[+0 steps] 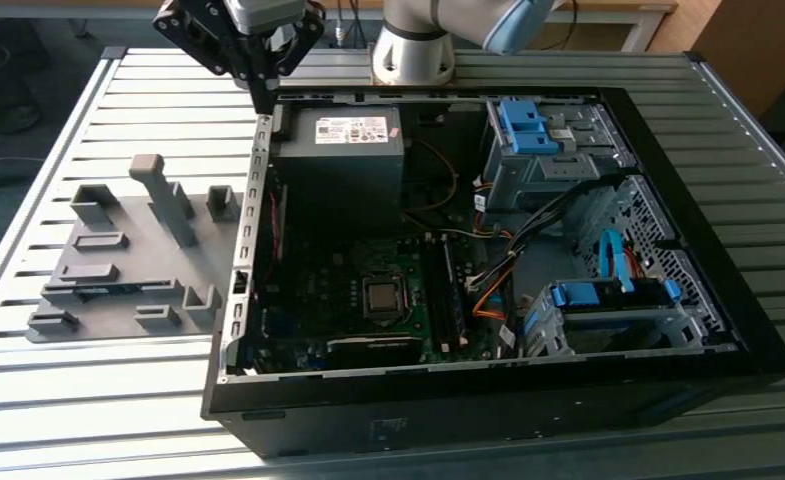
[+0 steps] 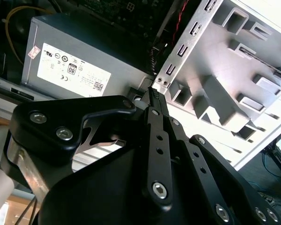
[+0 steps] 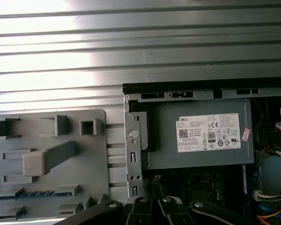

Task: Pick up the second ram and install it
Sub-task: 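Reach for the second ram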

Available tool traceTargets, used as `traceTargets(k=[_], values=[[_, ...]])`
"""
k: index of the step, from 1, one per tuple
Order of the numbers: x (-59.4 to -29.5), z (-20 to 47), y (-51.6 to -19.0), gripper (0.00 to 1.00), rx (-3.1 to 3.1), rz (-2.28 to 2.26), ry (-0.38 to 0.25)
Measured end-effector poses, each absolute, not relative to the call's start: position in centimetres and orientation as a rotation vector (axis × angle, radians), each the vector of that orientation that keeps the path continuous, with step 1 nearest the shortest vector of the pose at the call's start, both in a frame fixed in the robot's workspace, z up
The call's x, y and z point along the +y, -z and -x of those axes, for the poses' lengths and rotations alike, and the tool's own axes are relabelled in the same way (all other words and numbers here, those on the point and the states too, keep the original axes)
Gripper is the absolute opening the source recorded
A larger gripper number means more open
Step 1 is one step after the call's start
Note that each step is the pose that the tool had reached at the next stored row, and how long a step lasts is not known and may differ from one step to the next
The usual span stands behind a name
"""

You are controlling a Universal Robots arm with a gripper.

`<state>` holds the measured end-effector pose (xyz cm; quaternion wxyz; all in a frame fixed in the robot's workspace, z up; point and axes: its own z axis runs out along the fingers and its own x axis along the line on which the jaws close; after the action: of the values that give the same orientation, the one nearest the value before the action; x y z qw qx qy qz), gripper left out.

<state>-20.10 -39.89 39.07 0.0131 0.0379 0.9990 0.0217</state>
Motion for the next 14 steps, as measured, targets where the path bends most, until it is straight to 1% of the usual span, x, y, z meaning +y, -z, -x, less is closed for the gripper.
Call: traceTargets(k=[14], values=[[-39.89, 20.85, -39.03, 0.11, 3.113, -0.118, -0.068]])
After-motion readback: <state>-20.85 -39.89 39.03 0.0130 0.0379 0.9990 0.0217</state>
